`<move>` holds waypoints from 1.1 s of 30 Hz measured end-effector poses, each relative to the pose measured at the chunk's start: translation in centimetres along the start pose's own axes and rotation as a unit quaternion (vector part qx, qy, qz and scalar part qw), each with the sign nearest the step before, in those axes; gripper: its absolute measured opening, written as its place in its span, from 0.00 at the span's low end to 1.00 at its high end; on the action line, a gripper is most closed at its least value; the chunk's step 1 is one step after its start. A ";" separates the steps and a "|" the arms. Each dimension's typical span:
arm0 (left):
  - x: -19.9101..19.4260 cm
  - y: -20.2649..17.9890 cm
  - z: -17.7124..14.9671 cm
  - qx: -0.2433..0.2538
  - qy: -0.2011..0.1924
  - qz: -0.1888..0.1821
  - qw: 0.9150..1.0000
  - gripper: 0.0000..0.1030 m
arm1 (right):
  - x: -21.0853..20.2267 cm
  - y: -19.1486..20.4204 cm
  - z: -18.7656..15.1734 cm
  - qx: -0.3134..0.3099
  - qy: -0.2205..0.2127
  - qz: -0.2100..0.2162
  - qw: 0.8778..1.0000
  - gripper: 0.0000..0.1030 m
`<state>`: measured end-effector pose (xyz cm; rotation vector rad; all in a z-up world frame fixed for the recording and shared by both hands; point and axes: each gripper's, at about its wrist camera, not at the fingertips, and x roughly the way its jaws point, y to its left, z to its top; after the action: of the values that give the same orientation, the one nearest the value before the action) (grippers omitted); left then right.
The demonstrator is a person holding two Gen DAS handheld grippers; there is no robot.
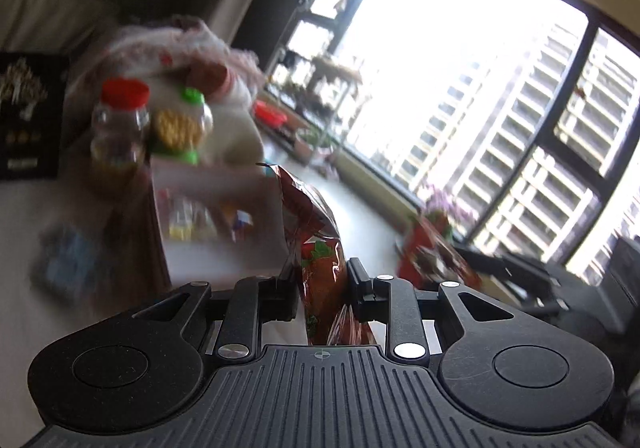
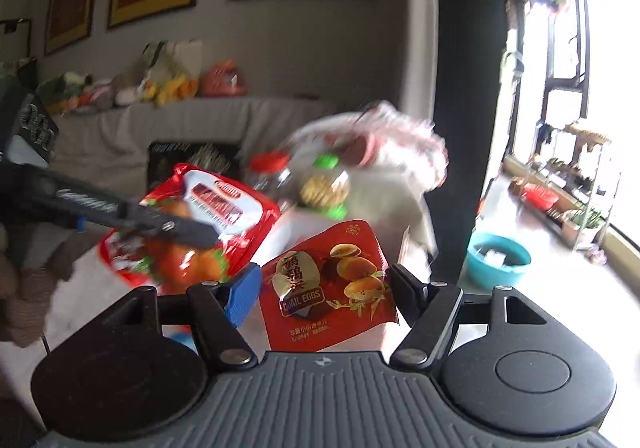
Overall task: Organize snacks
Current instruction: 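Open the left gripper over the pink box while right releases the egg-roll packet into it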
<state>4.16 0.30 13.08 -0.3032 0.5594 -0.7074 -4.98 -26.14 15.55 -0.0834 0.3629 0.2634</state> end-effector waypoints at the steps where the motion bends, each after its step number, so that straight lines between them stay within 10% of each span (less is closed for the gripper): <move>1: 1.1 0.4 1.2 -0.003 -0.009 0.006 1.000 0.28 | 0.4 -0.5 0.8 0.004 -0.005 -0.006 1.000 0.68; 6: 9.3 5.3 4.1 -0.090 0.046 -0.005 0.995 0.30 | 3.7 -2.3 4.2 0.039 -0.010 -0.026 0.999 0.68; 10: 12.8 8.5 3.1 -0.098 0.066 0.057 0.991 0.37 | 6.7 -2.6 5.5 0.047 0.006 -0.037 0.998 0.68; 17: 5.9 10.6 2.7 -0.114 -0.015 0.100 0.988 0.37 | 13.1 -2.5 5.6 0.086 0.069 -0.017 0.994 0.74; 28: -3.1 12.0 -7.9 -0.164 0.072 0.109 0.978 0.36 | 15.6 0.8 1.9 0.064 0.139 -0.006 0.988 0.78; 33: -4.6 13.5 -8.3 -0.182 0.048 0.136 0.973 0.36 | 16.8 4.2 2.2 0.032 0.149 0.015 0.988 0.79</move>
<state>3.63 12.57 2.14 -0.5241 0.8076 -0.3508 9.81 -17.81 11.39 -0.0547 0.6708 0.2692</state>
